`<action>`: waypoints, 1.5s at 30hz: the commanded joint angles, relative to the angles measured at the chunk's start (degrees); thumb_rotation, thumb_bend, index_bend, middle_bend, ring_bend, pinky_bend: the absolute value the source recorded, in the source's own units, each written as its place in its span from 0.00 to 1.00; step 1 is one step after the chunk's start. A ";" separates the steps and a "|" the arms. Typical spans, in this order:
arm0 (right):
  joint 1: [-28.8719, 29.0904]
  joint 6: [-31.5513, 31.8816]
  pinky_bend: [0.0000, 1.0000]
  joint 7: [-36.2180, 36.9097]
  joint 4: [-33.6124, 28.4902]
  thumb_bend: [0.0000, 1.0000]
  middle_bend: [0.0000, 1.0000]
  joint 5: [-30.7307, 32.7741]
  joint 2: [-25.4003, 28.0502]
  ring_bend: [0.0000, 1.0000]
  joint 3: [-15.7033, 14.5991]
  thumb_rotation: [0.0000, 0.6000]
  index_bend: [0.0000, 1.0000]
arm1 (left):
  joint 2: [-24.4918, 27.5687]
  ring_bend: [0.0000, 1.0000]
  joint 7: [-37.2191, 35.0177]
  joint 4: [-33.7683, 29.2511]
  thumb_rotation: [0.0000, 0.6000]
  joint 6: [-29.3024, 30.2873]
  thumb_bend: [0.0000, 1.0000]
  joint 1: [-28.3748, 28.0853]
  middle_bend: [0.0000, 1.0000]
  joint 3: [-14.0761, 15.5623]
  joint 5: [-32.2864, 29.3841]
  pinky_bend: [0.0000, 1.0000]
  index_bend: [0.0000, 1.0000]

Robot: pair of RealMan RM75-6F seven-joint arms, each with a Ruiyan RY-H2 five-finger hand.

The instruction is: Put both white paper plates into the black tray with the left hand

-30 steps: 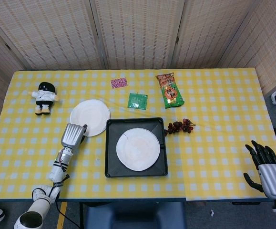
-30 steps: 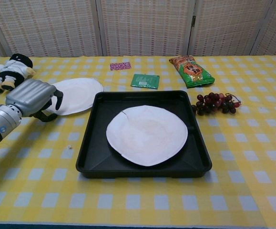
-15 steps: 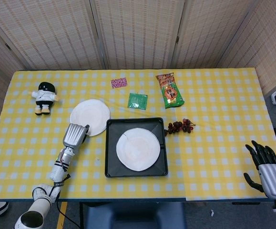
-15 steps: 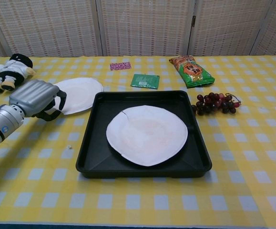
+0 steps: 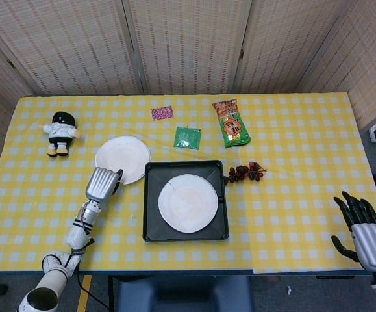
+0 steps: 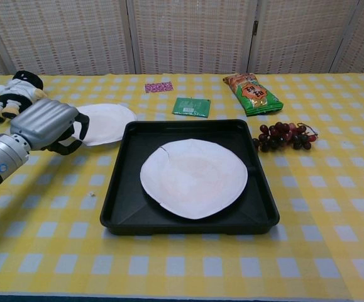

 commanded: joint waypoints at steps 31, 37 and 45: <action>0.52 -1.37 0.00 -4.95 -1.24 0.37 0.00 -1.75 -2.46 0.00 -1.25 1.00 0.00 | 9.47 1.00 1.20 -15.82 1.00 28.17 0.61 2.79 1.00 -0.53 2.81 1.00 0.63; 0.46 -1.06 0.00 -4.98 -1.22 0.37 0.00 -2.53 -2.45 0.00 -1.59 1.00 0.00 | 13.12 1.00 5.91 -24.62 1.00 31.48 0.61 3.27 1.00 0.11 4.95 1.00 0.63; 0.03 0.31 0.00 -4.03 -1.63 0.37 0.00 -4.29 -2.06 0.00 -2.19 1.00 0.00 | 17.46 1.00 14.54 -39.52 1.00 34.91 0.61 3.98 1.00 2.09 9.94 1.00 0.63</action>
